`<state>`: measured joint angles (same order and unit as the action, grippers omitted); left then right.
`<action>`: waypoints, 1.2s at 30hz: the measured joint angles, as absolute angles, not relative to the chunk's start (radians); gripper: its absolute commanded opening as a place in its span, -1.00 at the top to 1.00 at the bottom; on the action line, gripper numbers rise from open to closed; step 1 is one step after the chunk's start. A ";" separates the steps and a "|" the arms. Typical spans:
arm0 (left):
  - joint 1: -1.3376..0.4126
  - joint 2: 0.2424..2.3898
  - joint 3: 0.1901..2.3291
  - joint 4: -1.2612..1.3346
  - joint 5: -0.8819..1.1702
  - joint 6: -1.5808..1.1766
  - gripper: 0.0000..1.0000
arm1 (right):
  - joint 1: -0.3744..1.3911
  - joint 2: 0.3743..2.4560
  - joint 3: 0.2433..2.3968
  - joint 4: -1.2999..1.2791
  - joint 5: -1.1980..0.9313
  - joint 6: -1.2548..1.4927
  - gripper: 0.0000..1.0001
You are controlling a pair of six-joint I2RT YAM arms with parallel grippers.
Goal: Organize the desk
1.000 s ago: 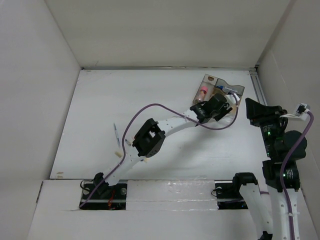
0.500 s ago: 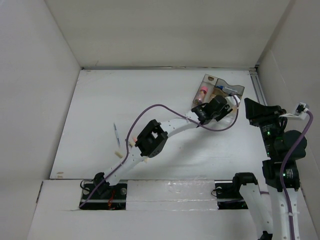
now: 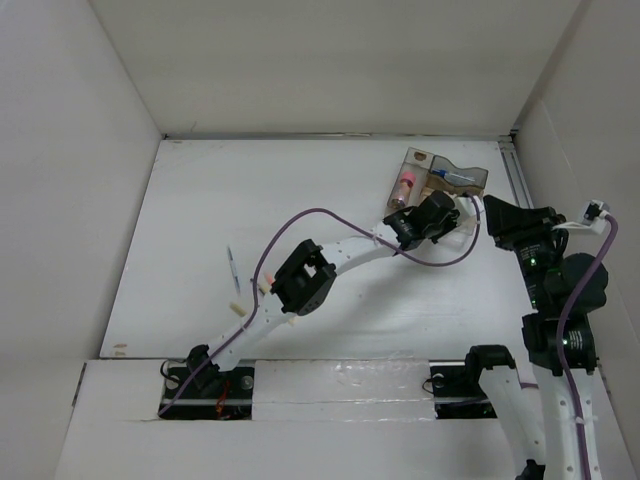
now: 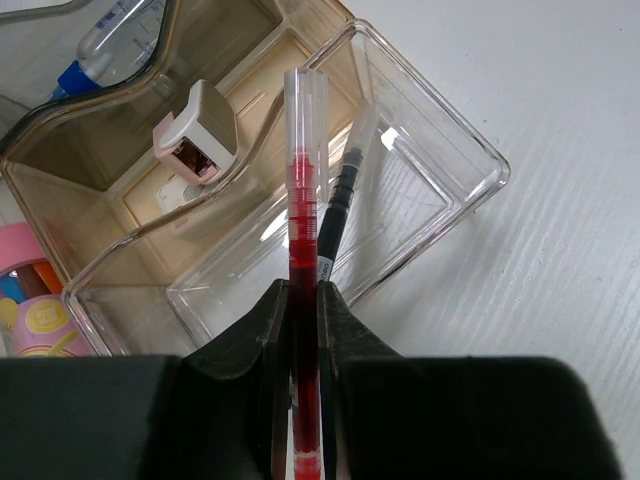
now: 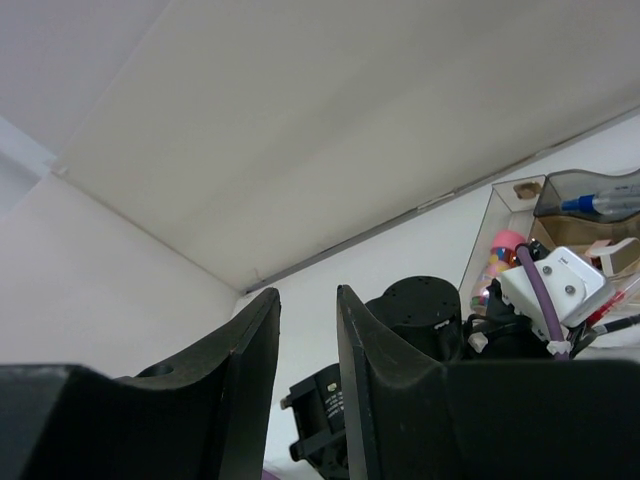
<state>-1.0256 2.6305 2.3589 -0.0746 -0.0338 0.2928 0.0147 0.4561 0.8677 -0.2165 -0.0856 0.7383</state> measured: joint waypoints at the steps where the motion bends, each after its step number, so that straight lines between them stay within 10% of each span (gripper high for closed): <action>1: -1.026 2.630 2.359 -0.075 -0.031 0.303 1.00 | 0.015 0.459 0.868 -0.216 -0.088 0.738 0.31; 36: -1.025 2.581 2.347 -0.043 0.035 0.678 1.00 | 0.015 0.510 0.856 -0.199 -0.118 0.756 0.38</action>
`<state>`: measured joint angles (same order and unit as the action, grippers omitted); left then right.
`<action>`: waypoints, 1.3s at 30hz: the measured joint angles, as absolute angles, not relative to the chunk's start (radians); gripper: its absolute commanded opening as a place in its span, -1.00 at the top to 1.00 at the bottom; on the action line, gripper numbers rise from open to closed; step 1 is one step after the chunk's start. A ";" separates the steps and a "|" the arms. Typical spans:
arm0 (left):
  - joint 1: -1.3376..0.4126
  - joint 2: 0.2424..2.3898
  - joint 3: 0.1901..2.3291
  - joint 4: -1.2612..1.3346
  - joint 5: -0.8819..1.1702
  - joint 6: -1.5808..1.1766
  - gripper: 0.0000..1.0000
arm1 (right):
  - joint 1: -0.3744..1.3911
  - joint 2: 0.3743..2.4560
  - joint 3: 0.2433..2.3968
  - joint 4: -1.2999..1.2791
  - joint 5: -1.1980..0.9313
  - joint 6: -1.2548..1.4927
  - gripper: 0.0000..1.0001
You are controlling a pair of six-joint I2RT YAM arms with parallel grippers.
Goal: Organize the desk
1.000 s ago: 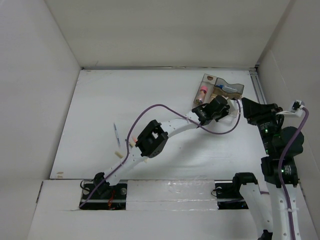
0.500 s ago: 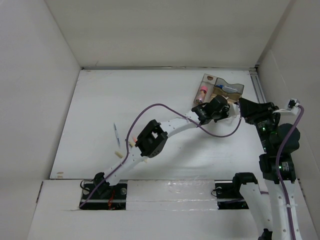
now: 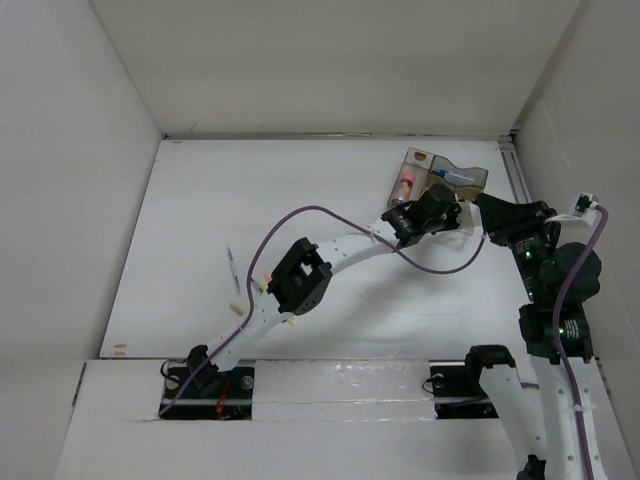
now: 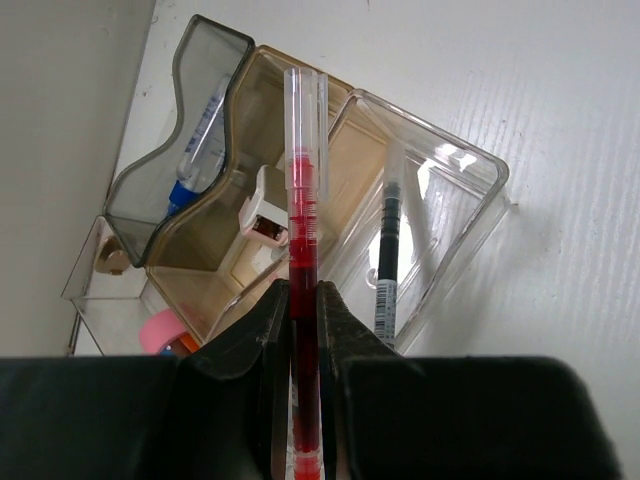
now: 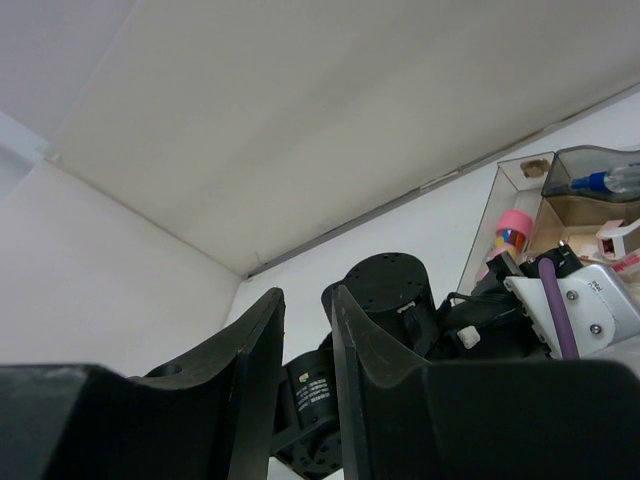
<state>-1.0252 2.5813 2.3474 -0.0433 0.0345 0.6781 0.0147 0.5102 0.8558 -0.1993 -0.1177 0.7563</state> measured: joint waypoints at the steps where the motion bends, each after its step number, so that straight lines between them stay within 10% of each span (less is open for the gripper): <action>1: -1.025 2.581 2.347 -0.038 0.032 0.680 1.00 | 0.015 0.511 0.856 -0.199 -0.120 0.756 0.37; 14: -1.012 2.581 2.293 0.038 0.033 0.711 0.94 | 0.015 0.511 0.862 -0.203 -0.132 0.764 0.38; 32: -1.000 2.582 2.157 0.335 -0.065 0.808 0.12 | 0.015 0.512 0.876 -0.204 -0.143 0.765 0.39; 39: -1.017 2.566 2.074 0.411 -0.121 0.842 0.16 | 0.015 0.500 0.876 -0.207 -0.135 0.765 0.40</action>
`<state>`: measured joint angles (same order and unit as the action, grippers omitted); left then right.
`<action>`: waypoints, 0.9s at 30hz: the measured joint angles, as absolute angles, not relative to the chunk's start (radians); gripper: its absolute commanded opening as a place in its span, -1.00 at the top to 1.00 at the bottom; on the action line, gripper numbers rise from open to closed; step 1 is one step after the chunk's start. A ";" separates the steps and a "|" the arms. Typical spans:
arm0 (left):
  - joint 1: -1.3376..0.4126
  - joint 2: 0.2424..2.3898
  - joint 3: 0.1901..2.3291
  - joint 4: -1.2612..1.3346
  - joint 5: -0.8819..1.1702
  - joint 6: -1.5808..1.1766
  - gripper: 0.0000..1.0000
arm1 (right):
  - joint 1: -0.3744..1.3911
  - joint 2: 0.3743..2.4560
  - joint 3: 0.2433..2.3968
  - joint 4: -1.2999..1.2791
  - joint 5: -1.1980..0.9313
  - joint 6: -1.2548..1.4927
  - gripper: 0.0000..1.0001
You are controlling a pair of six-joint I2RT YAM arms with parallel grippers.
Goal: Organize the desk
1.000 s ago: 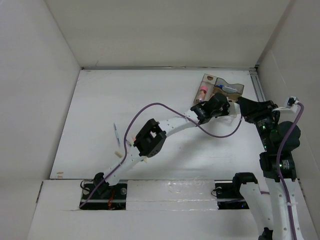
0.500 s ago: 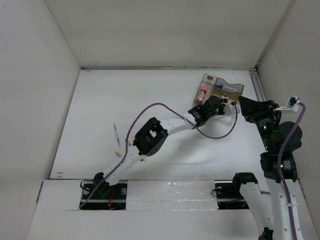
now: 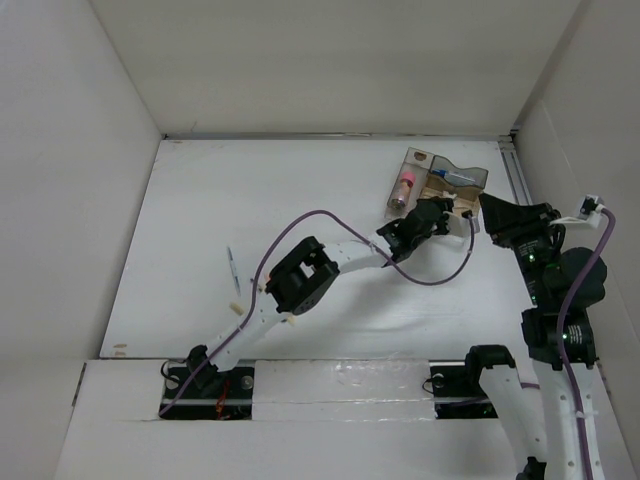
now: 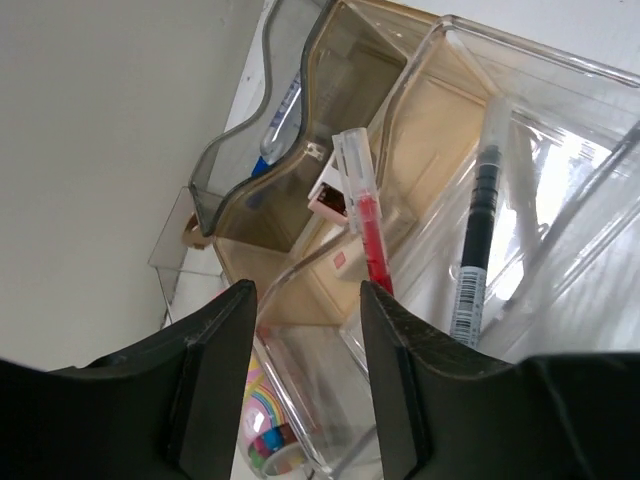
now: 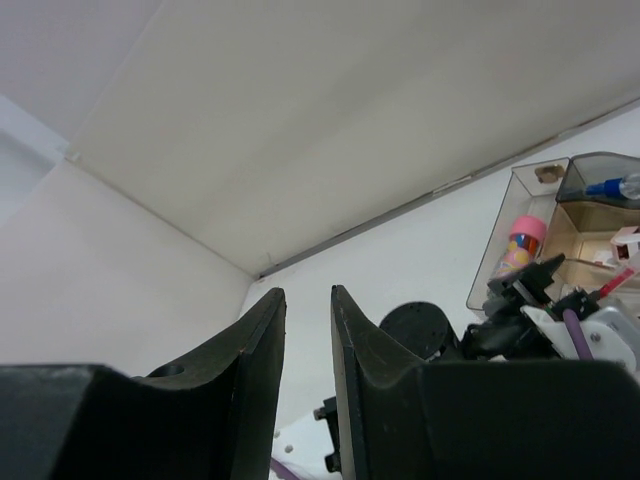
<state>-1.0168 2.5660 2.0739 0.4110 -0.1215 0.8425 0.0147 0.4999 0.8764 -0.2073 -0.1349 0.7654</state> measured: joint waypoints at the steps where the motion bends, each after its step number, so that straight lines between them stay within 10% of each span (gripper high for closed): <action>1: -1.023 2.560 2.052 0.423 -0.135 0.847 0.19 | 0.015 0.493 0.876 -0.209 -0.131 0.765 0.41; 27: -1.019 2.191 1.800 0.591 -0.246 0.021 0.40 | 0.015 0.487 0.896 -0.224 -0.109 0.768 0.57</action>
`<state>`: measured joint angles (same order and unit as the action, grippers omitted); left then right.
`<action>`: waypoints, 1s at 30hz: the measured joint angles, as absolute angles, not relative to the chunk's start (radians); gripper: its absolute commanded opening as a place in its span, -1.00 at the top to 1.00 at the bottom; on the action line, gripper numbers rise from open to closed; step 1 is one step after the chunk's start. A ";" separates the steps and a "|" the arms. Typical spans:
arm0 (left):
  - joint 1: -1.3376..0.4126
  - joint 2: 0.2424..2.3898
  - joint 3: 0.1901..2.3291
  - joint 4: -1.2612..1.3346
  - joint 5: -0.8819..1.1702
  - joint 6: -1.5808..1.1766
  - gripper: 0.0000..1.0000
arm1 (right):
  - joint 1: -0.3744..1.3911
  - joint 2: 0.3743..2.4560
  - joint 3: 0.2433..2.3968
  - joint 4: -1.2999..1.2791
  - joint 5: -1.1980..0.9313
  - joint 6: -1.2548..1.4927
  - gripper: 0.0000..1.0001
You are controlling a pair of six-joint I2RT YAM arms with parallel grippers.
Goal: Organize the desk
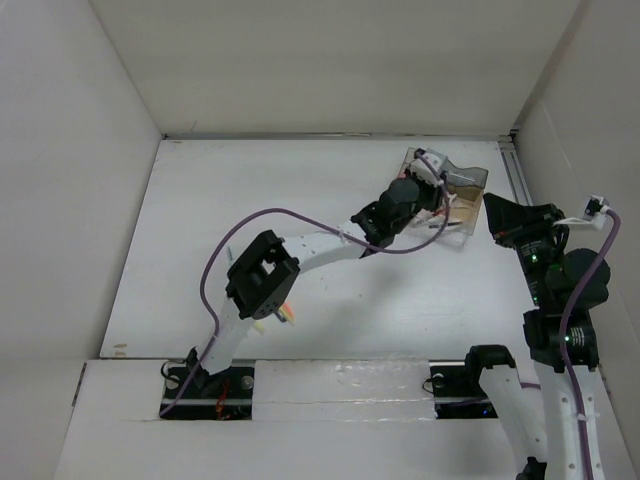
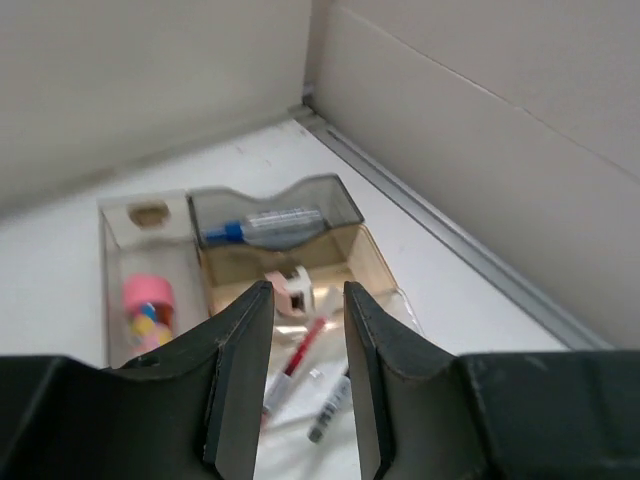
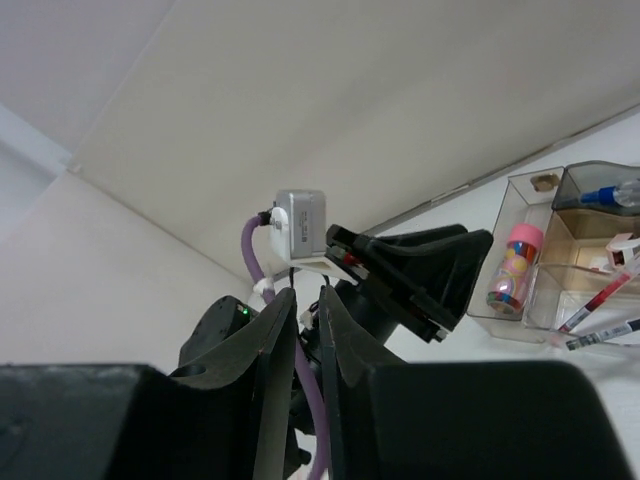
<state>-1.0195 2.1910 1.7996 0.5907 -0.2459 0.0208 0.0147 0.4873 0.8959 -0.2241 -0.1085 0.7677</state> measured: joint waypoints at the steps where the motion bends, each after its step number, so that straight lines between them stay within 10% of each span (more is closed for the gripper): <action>1: -1.000 2.178 1.757 0.601 -0.220 -0.068 0.40 | 0.015 0.488 0.896 -0.224 -0.109 0.768 0.57; 11: -0.837 2.164 1.415 0.747 -0.053 -0.675 0.13 | 0.015 0.496 0.896 -0.224 -0.108 0.766 0.39; 30: -0.941 2.165 1.375 0.858 0.009 -0.821 0.32 | 0.015 0.498 0.885 -0.224 -0.109 0.765 0.37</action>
<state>-0.9409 2.1647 1.3750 0.8581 0.0090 -0.8211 0.0147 0.4976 0.8852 -0.2245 -0.1089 0.7654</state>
